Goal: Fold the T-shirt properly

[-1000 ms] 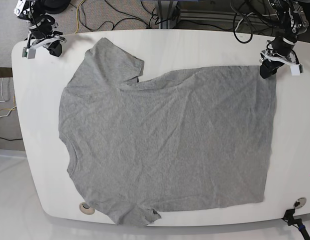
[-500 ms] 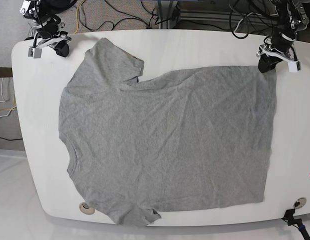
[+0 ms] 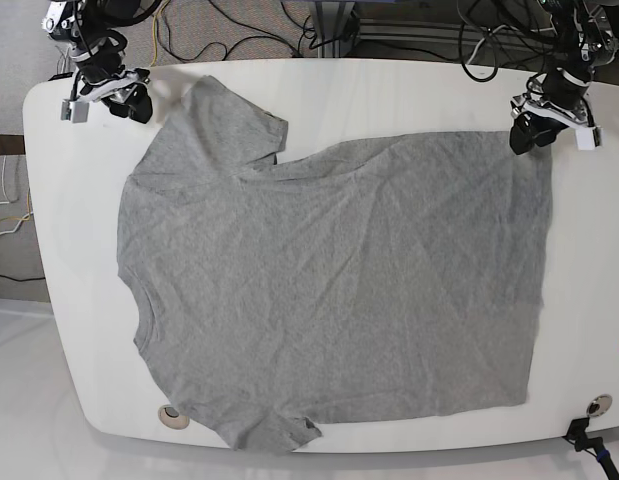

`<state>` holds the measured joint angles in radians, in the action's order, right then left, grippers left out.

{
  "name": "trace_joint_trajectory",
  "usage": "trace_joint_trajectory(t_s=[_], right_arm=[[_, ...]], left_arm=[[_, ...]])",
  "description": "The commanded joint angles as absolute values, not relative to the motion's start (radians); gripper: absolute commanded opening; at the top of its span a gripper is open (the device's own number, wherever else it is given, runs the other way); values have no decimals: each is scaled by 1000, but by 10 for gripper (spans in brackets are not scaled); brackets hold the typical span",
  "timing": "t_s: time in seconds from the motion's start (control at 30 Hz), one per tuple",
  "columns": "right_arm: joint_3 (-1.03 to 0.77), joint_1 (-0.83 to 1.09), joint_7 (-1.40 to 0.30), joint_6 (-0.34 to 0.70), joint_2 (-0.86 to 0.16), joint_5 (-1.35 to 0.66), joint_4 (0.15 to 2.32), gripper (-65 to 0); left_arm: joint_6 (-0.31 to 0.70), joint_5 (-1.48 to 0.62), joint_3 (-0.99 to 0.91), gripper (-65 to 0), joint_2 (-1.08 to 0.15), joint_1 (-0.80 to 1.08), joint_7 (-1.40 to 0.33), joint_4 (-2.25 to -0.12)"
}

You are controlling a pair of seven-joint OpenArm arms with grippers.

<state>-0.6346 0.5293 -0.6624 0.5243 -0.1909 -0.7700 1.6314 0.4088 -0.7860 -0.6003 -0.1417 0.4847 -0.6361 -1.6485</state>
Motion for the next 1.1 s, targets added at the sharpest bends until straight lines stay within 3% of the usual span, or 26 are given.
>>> trace_joint_trajectory(t_s=[0.0,0.33,1.07], right_arm=[[-641,532,-682,532,-189,-789,1667,-259],[-639,582,-742,533,-102,-789,1753,-238],[-487,521,-743,529,-79,-789,1748,-238]], left_arm=[[417,-800,-605,-317,-154,487,-619,-1664],[417,-800,-605,-317,-156,486,-619,-1662],[417,-800,-607,-317,-170,484,-619,-1662]])
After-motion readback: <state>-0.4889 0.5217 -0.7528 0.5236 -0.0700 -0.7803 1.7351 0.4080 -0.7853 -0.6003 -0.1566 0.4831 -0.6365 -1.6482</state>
